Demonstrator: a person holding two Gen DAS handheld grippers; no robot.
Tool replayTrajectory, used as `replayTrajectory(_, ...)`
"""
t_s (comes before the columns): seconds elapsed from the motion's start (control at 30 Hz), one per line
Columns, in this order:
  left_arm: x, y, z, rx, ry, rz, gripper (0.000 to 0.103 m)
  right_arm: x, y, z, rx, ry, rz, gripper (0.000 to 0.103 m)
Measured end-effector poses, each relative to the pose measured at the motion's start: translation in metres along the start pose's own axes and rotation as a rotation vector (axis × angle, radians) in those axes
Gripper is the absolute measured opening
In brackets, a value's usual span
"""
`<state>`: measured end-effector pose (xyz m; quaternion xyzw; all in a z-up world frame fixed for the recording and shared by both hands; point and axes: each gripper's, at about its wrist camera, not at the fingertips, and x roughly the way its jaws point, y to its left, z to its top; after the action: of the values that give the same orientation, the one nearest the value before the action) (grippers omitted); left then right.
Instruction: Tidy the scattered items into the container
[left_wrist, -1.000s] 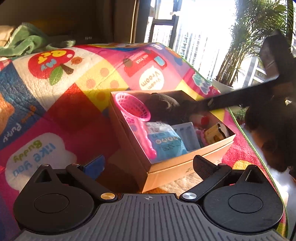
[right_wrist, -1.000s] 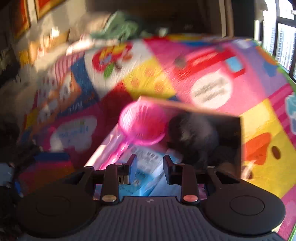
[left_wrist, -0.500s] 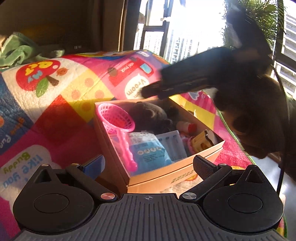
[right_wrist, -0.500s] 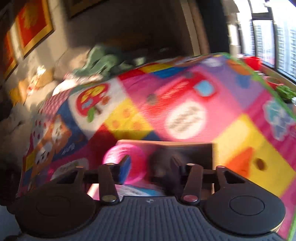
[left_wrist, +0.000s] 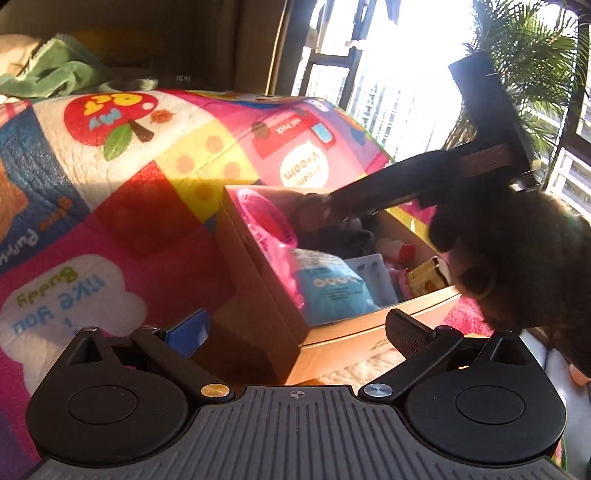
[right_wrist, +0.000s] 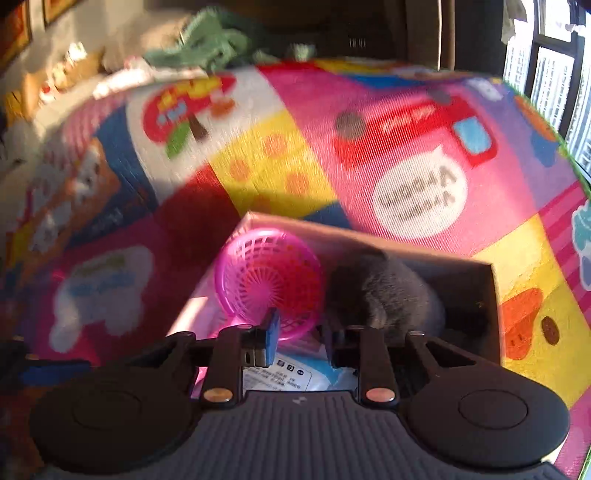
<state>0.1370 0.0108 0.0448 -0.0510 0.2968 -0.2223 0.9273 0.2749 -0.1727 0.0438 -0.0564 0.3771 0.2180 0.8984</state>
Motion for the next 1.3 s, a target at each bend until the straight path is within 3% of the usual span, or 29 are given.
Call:
replayTrajectory(0.03,0.001,-0.003,0.0,0.002,-0.006,-0.007,0.103,-0.014,-0.004,-0.002,0.004,-0.029,0.0,0.032)
replayTrajectory(0.13,0.005,-0.013,-0.001,0.006,-0.002,-0.013,0.103,-0.055,-0.024,-0.013,0.015,-0.136,-0.04,0.061)
replayTrajectory(0.2,0.008,-0.02,0.0,0.018,0.011,-0.013,0.103,-0.069,-0.04,-0.027,0.029,-0.196,-0.112,0.083)
replayTrajectory(0.27,0.01,-0.029,0.002,0.043,0.027,-0.012,0.103,-0.07,-0.057,-0.041,0.042,-0.205,-0.179,0.093)
replayTrajectory(0.33,0.013,-0.037,0.003,0.06,0.039,-0.022,0.103,-0.062,-0.077,-0.051,0.109,-0.155,-0.17,0.094)
replayTrajectory(0.43,0.021,-0.045,0.003,0.068,0.049,0.0,0.103,-0.05,-0.097,-0.063,0.251,-0.081,-0.064,0.094)
replayTrajectory(0.57,0.025,-0.048,0.004,0.088,0.054,0.024,0.103,-0.031,-0.094,-0.069,0.32,-0.007,0.09,0.094)
replayTrajectory(0.6,0.025,-0.046,0.004,0.089,0.057,0.022,0.103,-0.029,-0.089,-0.07,0.318,0.0,0.101,0.1)
replayTrajectory(0.73,0.02,-0.043,-0.001,0.112,0.058,0.053,0.103,-0.026,-0.064,-0.069,0.27,-0.017,0.031,0.102)
replayTrajectory(1.03,-0.003,0.0,-0.002,0.061,0.028,0.147,0.103,-0.009,-0.032,-0.057,0.295,-0.033,0.169,0.102)
replayTrajectory(1.3,-0.011,0.002,-0.012,0.018,-0.017,0.158,0.103,-0.011,-0.026,-0.064,0.297,-0.115,0.156,0.103)
